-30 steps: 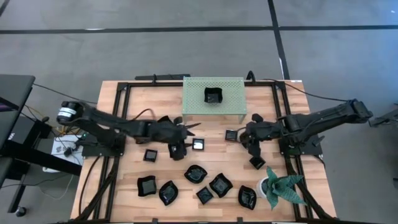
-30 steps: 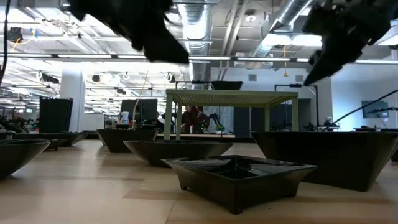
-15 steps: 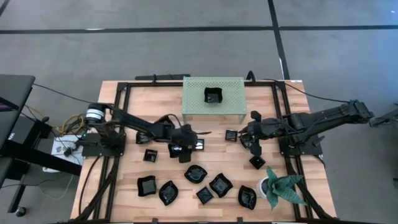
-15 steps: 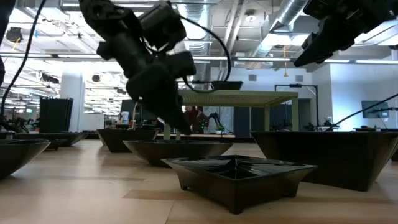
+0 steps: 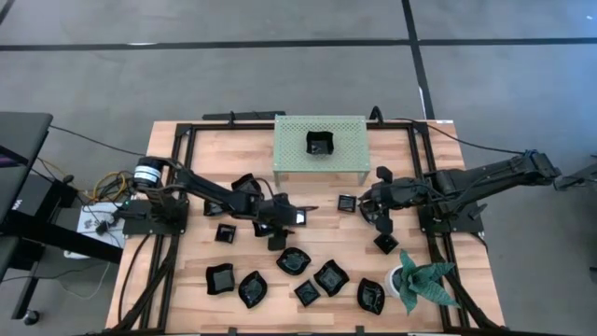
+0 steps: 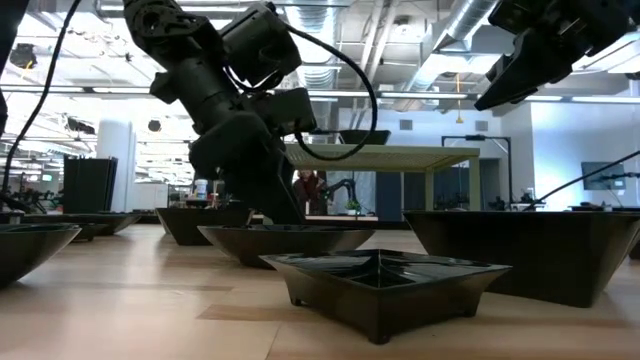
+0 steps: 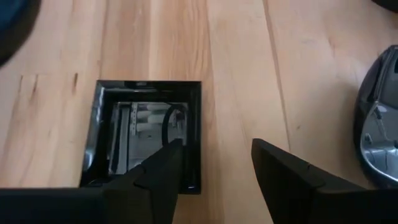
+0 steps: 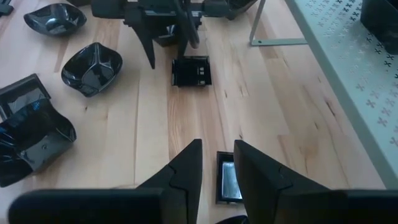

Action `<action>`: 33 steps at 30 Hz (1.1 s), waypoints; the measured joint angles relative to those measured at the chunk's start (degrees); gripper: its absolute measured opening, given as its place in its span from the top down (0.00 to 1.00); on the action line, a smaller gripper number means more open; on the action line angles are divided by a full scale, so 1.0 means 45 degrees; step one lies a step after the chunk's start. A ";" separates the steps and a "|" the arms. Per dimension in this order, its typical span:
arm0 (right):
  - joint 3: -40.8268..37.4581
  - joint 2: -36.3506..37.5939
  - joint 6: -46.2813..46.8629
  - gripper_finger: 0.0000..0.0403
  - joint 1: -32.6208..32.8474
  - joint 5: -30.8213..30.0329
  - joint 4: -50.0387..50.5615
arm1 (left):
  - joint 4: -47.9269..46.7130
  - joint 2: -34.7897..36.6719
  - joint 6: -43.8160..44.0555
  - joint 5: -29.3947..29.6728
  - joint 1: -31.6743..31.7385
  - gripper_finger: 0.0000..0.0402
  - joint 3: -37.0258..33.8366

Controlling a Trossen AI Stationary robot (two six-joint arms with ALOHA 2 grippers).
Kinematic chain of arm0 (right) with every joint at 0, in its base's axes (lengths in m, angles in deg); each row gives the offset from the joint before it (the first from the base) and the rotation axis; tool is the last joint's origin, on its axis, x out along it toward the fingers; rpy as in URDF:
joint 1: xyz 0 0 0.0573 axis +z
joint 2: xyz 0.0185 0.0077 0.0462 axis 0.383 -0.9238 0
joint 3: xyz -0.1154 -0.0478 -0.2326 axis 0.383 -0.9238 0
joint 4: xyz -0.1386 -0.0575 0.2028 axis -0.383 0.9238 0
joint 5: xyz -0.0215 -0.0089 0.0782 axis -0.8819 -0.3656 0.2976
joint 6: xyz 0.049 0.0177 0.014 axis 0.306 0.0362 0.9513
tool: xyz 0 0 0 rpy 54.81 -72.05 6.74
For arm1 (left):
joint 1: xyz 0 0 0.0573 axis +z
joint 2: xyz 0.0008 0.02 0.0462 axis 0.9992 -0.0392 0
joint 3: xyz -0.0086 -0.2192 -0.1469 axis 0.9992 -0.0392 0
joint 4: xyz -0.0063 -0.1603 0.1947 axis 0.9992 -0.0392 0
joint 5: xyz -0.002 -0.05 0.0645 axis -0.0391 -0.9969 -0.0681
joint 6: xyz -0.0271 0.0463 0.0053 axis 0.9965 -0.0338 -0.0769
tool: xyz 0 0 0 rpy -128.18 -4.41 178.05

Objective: Pick & Place Mini shaped plates
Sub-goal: Put the square plate on the shelf

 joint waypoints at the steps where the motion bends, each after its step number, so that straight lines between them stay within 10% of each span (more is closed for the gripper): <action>1: 0.0000 0.0000 0.0000 0.78 0.0000 0.0000 0.0000 | -0.0009 -0.0014 0.0000 0.0000 -0.0009 0.55 0.0000; 24: 0.0000 0.0000 0.0000 0.78 0.0000 -0.0005 0.0043 | 0.0227 -0.0186 -0.0053 0.0717 0.0155 0.96 0.0000; 33: 0.0000 0.0000 0.0001 0.78 0.0004 -0.0005 0.0043 | 0.0243 0.0307 -0.0053 0.1257 -0.0391 0.95 -0.0005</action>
